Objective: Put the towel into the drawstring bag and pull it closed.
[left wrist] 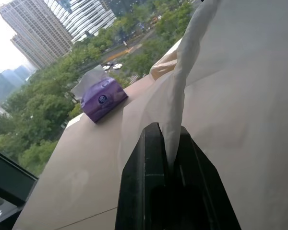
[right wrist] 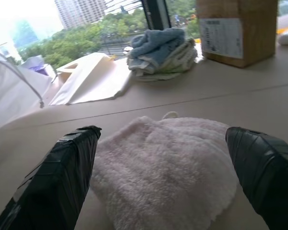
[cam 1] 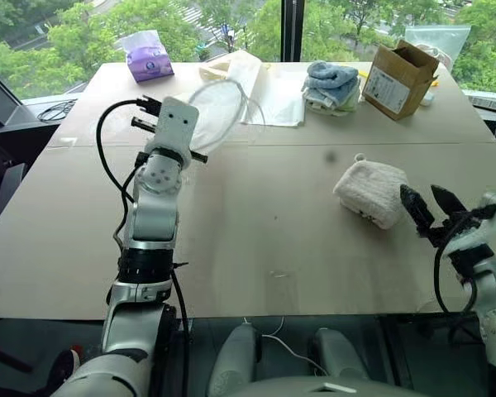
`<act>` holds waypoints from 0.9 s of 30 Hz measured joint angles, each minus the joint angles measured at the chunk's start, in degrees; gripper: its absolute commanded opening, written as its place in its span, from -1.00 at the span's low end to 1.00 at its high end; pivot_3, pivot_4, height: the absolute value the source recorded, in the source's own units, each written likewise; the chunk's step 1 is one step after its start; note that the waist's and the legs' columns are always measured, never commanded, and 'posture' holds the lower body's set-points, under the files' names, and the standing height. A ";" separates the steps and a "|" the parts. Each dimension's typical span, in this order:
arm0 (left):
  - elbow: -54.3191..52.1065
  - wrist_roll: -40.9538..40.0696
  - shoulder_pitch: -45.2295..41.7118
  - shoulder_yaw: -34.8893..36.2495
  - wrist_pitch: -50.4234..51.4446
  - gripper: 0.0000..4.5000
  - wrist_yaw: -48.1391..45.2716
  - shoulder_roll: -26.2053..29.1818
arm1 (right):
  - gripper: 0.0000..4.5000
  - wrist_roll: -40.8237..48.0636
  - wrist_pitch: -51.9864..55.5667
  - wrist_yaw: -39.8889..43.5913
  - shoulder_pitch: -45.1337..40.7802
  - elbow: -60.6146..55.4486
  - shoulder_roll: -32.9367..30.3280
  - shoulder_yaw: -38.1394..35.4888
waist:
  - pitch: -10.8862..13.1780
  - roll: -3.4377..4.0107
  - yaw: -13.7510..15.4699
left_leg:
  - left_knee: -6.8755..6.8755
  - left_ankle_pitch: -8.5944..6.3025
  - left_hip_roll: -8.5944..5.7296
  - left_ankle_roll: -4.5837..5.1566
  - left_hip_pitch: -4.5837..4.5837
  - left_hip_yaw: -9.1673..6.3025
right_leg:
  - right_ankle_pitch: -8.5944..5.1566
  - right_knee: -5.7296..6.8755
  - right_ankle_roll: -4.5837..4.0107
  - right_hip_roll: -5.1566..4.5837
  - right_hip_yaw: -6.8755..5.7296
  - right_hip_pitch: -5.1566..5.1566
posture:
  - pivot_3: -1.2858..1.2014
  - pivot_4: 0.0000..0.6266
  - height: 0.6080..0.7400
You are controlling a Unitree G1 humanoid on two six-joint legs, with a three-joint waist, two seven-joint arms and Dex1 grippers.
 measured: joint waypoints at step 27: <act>0.56 -7.49 -3.48 -1.58 7.81 -0.96 -5.06 2.32 | 1.00 -1.50 17.46 -12.95 -21.51 19.81 3.78 10.44 | -0.57 -0.95 -2.90 | 0.00 -0.02 0.13 0.03 0.58 0.26 | 0.14 0.05 -0.03 0.27 0.31 0.28 | 0.03 -0.52 1.00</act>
